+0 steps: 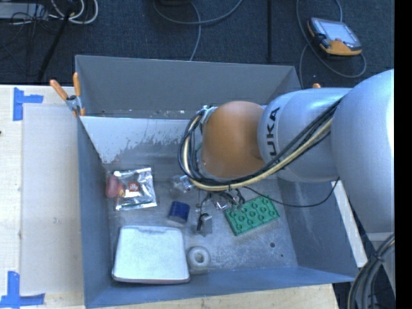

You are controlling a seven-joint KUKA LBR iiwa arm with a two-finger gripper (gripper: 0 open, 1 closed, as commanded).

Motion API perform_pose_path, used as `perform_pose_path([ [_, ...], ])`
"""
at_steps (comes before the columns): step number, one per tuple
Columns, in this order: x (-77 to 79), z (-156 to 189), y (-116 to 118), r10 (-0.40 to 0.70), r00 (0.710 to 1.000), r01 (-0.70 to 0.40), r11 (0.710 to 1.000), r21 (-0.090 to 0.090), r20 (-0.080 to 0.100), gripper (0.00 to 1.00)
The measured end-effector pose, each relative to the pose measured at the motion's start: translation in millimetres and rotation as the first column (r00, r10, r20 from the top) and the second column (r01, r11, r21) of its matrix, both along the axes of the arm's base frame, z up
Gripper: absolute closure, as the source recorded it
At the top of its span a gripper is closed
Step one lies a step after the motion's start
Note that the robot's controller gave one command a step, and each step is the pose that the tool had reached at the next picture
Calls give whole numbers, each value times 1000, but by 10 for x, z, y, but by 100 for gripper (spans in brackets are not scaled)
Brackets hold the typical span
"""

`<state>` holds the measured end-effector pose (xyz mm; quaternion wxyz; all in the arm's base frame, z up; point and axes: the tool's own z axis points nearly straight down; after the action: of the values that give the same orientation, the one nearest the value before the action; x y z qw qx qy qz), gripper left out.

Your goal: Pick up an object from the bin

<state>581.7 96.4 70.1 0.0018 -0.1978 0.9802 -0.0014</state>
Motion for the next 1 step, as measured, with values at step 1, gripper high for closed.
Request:
perform_pose_path([
  [1, 104, 316, 367, -12, 1000, 12, 1000, 5, 1, 0],
])
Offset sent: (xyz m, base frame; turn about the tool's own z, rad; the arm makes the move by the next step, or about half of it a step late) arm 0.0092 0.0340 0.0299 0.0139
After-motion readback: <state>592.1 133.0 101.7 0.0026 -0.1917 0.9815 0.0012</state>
